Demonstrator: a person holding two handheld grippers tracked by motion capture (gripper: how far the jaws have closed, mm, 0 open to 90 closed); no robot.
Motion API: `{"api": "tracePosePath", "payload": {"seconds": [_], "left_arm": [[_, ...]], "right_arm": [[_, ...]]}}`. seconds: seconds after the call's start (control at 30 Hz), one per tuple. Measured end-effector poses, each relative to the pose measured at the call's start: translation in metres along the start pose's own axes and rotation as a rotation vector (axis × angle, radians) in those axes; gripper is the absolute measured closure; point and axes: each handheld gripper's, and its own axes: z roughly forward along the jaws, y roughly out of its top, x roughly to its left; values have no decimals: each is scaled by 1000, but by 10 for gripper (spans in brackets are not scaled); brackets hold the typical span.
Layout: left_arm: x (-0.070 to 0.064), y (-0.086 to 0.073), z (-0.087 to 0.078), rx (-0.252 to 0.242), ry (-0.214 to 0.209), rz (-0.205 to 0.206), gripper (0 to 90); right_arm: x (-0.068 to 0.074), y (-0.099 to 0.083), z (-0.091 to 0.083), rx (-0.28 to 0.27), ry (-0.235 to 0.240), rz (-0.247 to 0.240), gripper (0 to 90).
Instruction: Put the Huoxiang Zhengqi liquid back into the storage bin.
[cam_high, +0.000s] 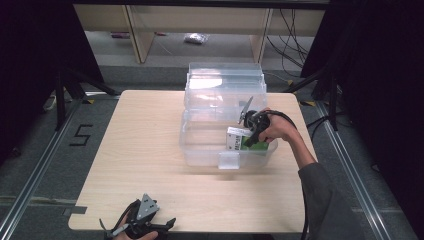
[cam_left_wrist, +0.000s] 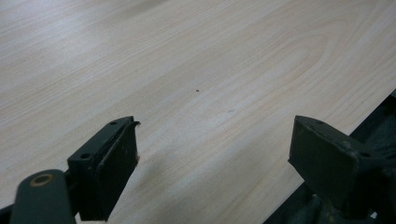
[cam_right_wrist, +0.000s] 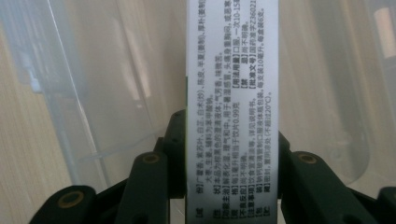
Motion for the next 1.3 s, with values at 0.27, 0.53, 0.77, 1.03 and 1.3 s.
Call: {"api": "tracePosePath", "payload": {"seconds": [0.27,0.53,0.77,1.03,1.3], "left_arm": [[-1,0,0,-4,-6,-4,148],[0,0,0,-4,1,-4,148],[-1,0,0,-6,-2,-8,148],[-2,0,1,-14,-6,-16,148],[-1,0,0,-10,-3,-11,148]], "right_arm": [[0,-2,7,32,5,9,640],[0,-4,11,31,11,36,636],[0,-6,4,-15,17,50,586],[6,-3,-18,-118,10,72,484],[10,-6,-33,-145,-24,108,451]]}}
